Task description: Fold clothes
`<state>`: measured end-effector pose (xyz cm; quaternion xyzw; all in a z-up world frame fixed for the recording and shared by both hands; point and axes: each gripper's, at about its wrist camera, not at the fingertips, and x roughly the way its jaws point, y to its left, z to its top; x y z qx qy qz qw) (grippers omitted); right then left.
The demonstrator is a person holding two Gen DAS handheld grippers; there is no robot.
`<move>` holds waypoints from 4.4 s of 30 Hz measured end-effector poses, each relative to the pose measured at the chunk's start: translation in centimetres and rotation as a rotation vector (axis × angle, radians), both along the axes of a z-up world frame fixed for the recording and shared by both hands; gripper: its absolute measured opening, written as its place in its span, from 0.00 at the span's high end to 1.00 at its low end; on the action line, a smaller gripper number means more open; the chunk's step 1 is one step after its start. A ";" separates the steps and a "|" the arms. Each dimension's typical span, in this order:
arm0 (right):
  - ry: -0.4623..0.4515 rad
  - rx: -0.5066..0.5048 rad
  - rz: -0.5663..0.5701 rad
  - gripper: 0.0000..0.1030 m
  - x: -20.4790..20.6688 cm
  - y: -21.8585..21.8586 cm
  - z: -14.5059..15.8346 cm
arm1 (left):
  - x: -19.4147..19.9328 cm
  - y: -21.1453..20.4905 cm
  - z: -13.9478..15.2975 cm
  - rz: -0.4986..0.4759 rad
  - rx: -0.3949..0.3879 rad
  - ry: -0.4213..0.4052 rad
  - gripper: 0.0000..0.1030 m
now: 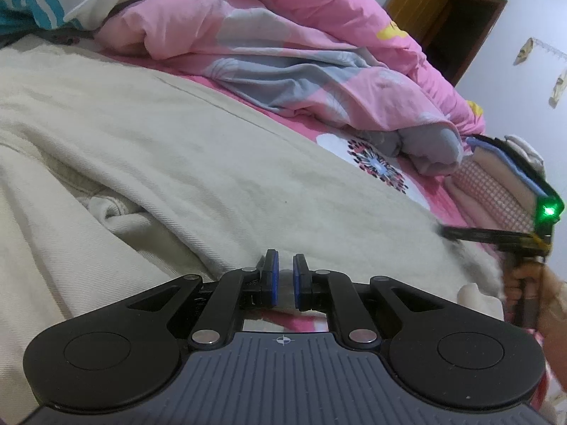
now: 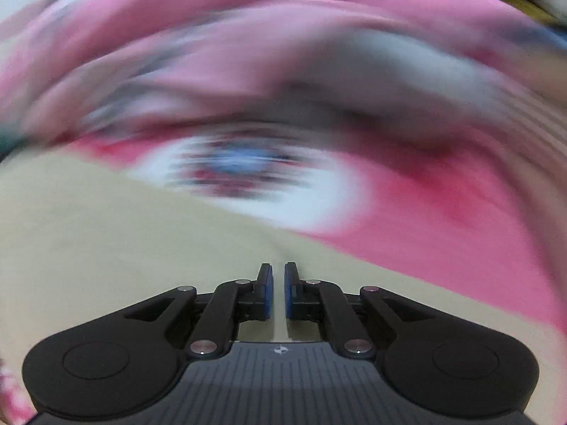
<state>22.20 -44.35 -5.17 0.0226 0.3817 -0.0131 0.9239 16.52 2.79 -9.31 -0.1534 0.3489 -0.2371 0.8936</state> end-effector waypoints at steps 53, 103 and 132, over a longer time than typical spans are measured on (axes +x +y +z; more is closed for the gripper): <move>-0.109 -0.258 0.966 0.96 21.2 50.3 1.5 | 0.2 3.1 -0.5 0.157 -0.132 0.075 0.76; -0.069 0.347 0.057 0.57 -26.0 8.8 0.1 | -19.7 -0.9 1.7 0.009 -0.021 -0.196 0.33; -0.020 0.496 0.299 0.07 -21.3 19.8 1.5 | -22.7 -2.9 0.2 -0.143 -0.063 -0.233 0.29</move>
